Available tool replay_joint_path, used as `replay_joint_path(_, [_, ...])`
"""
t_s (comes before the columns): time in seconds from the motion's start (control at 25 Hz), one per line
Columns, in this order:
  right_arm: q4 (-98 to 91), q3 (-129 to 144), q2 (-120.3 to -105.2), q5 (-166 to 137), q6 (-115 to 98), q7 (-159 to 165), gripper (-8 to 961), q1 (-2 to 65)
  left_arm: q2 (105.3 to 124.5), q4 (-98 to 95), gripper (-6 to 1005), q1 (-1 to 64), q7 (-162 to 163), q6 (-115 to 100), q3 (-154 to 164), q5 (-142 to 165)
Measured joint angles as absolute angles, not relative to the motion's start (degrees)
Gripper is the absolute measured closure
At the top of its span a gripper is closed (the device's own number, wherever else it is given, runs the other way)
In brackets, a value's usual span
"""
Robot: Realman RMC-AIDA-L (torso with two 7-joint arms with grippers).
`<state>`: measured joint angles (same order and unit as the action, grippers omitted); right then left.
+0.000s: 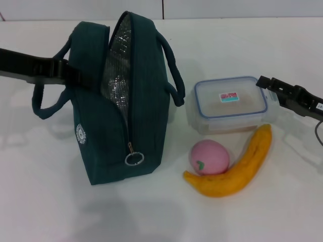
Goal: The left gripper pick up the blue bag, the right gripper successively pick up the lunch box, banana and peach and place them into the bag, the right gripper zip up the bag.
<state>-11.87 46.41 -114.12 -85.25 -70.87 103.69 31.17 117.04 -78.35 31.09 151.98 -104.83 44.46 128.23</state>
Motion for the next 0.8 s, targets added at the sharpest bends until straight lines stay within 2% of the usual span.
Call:
replay_joint_path(0.52, [-11.9, 48.5, -113.85, -85.9, -73.5, 108.3, 115, 31.7, 116.96, -77.6, 963, 32.2, 151.1, -104.4, 44.6, 130.9])
replay_joint_path(0.8, [-12.3, 47.8, -113.07, -85.4, -77.9, 110.9, 116, 31.4, 117.21, -77.6, 964, 32.3, 151.0, -104.3, 44.6, 131.0])
